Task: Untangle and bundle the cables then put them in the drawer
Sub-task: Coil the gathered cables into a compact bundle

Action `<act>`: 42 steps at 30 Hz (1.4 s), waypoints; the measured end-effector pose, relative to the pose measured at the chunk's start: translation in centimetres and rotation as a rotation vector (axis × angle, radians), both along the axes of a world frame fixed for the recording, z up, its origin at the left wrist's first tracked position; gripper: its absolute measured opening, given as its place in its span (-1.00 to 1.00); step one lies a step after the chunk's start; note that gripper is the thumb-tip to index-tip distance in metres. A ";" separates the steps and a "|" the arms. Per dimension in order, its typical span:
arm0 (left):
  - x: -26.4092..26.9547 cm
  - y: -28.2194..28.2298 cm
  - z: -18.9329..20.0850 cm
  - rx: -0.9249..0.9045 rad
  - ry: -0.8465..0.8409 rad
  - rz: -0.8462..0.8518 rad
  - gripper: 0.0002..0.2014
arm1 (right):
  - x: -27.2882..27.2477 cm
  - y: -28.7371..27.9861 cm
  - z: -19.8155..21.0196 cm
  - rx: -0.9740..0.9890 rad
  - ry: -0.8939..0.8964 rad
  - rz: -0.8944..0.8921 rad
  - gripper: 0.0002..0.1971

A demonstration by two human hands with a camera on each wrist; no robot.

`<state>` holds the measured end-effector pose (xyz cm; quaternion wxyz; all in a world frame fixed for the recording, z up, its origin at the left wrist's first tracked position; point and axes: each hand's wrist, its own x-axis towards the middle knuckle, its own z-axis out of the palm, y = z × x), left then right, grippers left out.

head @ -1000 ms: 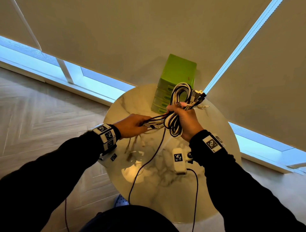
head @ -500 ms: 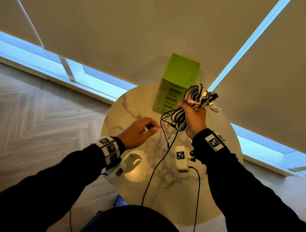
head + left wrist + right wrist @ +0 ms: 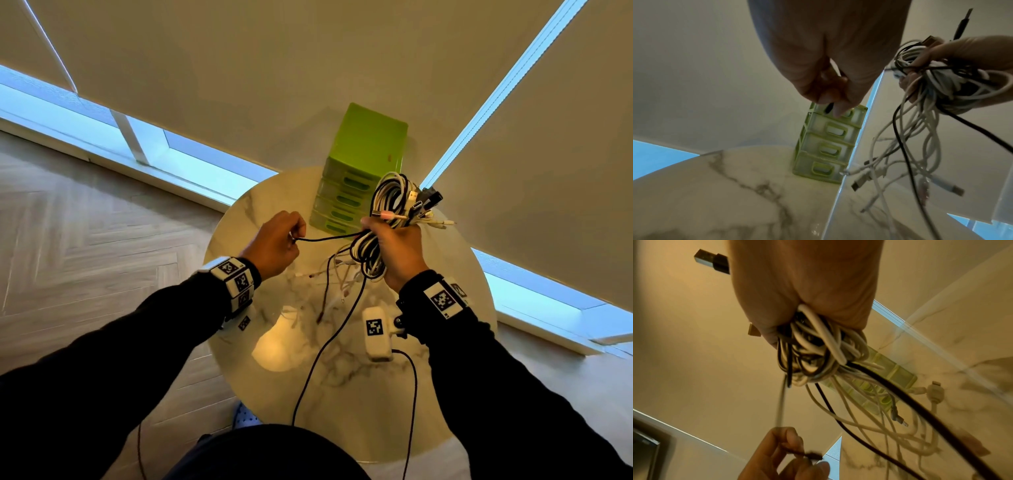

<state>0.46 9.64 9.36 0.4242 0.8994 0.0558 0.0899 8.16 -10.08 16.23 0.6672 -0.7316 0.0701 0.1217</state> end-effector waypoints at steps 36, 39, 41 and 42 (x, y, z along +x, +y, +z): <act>1.5 -8.8 2.0 -1.597 0.095 0.540 -0.59 | -2.0 -0.7 1.0 0.070 0.029 0.228 -0.82; 1.4 -8.3 2.4 -1.601 0.109 0.466 -0.79 | -2.0 -0.8 0.7 0.024 0.101 0.222 -0.88; 1.2 -8.1 2.6 -1.527 0.168 0.360 -0.85 | -2.1 -1.0 0.4 0.000 0.113 0.219 -0.87; 1.2 -8.1 2.5 -1.479 0.197 0.319 -0.84 | -2.1 -0.9 0.3 -0.007 0.111 0.221 -0.84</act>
